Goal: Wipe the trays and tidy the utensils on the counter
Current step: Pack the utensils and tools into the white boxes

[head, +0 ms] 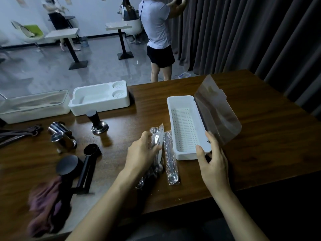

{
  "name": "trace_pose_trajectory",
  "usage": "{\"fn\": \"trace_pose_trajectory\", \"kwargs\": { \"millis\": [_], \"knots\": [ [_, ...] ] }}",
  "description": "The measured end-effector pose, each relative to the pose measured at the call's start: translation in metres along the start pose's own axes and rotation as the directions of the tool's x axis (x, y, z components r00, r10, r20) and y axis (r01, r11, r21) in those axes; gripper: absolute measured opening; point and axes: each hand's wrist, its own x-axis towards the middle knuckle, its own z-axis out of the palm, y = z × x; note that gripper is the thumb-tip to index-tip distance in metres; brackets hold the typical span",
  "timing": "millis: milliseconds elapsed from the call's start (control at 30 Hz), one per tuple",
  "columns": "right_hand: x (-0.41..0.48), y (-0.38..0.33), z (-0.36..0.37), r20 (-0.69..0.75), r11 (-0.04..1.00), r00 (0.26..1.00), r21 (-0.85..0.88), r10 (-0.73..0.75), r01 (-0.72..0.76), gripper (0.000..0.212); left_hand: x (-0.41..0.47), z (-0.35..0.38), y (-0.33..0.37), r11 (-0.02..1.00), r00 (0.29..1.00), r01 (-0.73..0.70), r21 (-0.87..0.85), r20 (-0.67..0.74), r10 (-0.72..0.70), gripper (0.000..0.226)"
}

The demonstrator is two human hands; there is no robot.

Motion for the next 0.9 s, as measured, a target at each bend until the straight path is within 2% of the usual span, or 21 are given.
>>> {"fn": "trace_pose_trajectory", "kwargs": {
  "millis": [133, 300, 500, 567, 667, 800, 900],
  "knots": [
    [0.001, 0.002, 0.0, -0.011, 1.0, 1.0, 0.002, -0.022, 0.022, 0.057, 0.004, -0.004, -0.005, 0.997, 1.0, 0.003, -0.08, -0.016, -0.005, 0.058],
    [0.001, 0.003, 0.0, -0.011, 1.0, 1.0, 0.013, -0.024, 0.024, 0.057, 0.002, -0.012, -0.013, 1.0, 0.997, -0.007, 0.006, 0.074, 0.006, 0.059],
    [0.001, 0.003, 0.0, -0.001, 1.0, 1.0, 0.015, -0.018, 0.018, 0.057, 0.015, -0.012, -0.018, 0.95, 0.992, 0.124, -0.288, 0.034, -0.119, 0.04],
    [0.001, 0.003, 0.0, -0.006, 1.0, 1.0, 0.02, -0.022, 0.022, 0.057, 0.022, -0.011, -0.016, 0.93, 0.989, 0.145, -0.338, 0.028, -0.144, 0.039],
    [0.001, 0.003, 0.0, -0.011, 0.999, 1.0, 0.028, -0.025, 0.025, 0.057, 0.028, -0.01, -0.011, 0.948, 0.99, 0.131, -0.288, -0.005, -0.139, 0.042],
    [0.001, 0.002, -0.001, -0.007, 0.999, 1.0, 0.028, -0.023, 0.023, 0.057, 0.031, -0.009, -0.008, 0.984, 0.992, 0.108, -0.14, -0.052, -0.116, 0.056],
    [0.001, 0.001, -0.002, -0.002, 1.0, 1.0, 0.019, -0.018, 0.018, 0.058, 0.032, -0.01, -0.008, 0.992, 0.992, 0.126, -0.004, -0.01, -0.126, 0.068]
  ]
}}
